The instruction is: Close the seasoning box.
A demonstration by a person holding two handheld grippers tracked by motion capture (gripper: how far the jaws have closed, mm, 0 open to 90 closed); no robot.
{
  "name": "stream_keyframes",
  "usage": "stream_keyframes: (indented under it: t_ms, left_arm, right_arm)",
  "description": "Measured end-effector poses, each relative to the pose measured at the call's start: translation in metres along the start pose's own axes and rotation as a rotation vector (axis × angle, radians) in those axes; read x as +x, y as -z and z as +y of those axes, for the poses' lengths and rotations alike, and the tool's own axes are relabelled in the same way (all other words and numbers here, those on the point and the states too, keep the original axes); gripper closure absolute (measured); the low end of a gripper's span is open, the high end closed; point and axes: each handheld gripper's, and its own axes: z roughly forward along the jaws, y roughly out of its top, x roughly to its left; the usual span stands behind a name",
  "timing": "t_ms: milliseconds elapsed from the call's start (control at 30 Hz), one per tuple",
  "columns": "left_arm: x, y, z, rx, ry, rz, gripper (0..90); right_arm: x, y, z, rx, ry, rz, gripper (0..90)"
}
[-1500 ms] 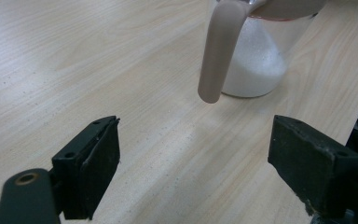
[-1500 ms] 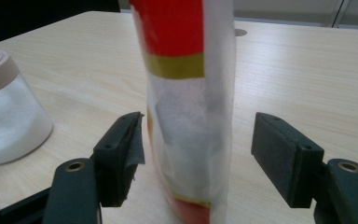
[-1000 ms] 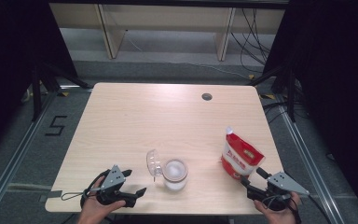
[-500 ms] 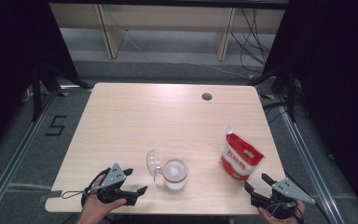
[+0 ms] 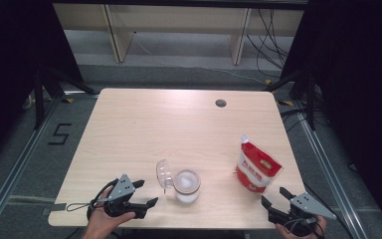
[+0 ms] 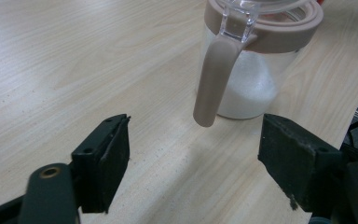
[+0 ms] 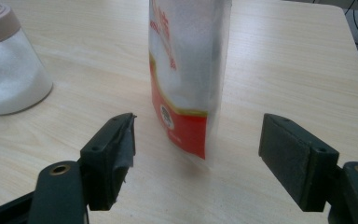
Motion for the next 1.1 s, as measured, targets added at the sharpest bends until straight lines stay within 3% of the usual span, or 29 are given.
stream_keyframes:
  t_ms: [167, 200, 467, 600, 633, 667, 700, 733, 767, 867, 900, 933, 1000, 1033, 1100]
  left_arm:
    - [-0.002, 0.004, 0.003, -0.005, -0.002, -0.021, 40.9]
    - [-0.002, 0.004, 0.004, -0.004, -0.015, -0.028, 48.7]
    - [-0.004, 0.012, 0.006, -0.022, -0.064, -0.016, 77.2]
    - [-0.005, 0.012, 0.008, -0.036, -0.055, -0.020, 87.7]
    - [-0.005, 0.013, 0.010, -0.031, -0.095, -0.018, 89.0]
    - [-0.007, 0.012, 0.011, -0.037, -0.073, -0.023, 89.2]
    - [-0.009, 0.012, 0.012, -0.037, -0.073, -0.025, 89.3]
    - [-0.011, 0.013, 0.014, -0.036, -0.071, -0.020, 89.4]
    - [-0.011, 0.012, 0.016, -0.044, -0.100, -0.028, 89.4]
    - [-0.016, 0.011, 0.021, -0.040, -0.089, -0.040, 89.5]
    - [-0.016, 0.010, 0.022, -0.047, -0.094, -0.035, 89.4]
    - [-0.016, 0.011, 0.024, -0.042, -0.111, -0.032, 89.5]
    - [-0.016, 0.010, 0.027, -0.049, -0.126, -0.036, 89.4]
    - [-0.017, 0.009, 0.027, -0.051, -0.098, -0.030, 89.4]
    - [-0.019, 0.009, 0.030, -0.055, -0.093, -0.033, 89.4]
  right_arm:
    - [0.001, -0.002, 0.000, -0.006, 0.008, 0.001, 27.9]
    - [0.000, -0.002, 0.000, -0.008, 0.015, 0.000, 28.0]
    - [0.002, -0.001, 0.001, -0.001, 0.020, -0.006, 28.0]
    - [0.003, -0.002, 0.001, -0.001, 0.032, -0.004, 27.9]
    - [0.003, -0.002, 0.001, 0.000, 0.029, -0.002, 27.9]
    - [0.004, -0.002, 0.002, 0.000, 0.033, -0.002, 27.9]
    - [0.007, -0.001, 0.001, 0.019, -0.011, 0.005, 27.9]
    - [0.006, -0.002, 0.002, 0.017, -0.003, 0.009, 27.9]
    - [0.006, -0.002, 0.002, 0.013, 0.005, 0.006, 28.0]
    - [0.008, -0.002, 0.001, 0.019, -0.008, 0.005, 28.2]
    - [0.006, -0.003, 0.002, 0.012, 0.013, 0.009, 28.2]
    - [0.008, -0.002, 0.001, 0.016, -0.007, 0.006, 28.2]
    - [0.006, -0.003, 0.002, 0.001, 0.032, -0.001, 28.2]
    - [0.005, -0.003, 0.002, 0.009, 0.033, 0.007, 28.2]
    - [0.006, -0.003, 0.002, 0.002, 0.031, 0.000, 28.3]
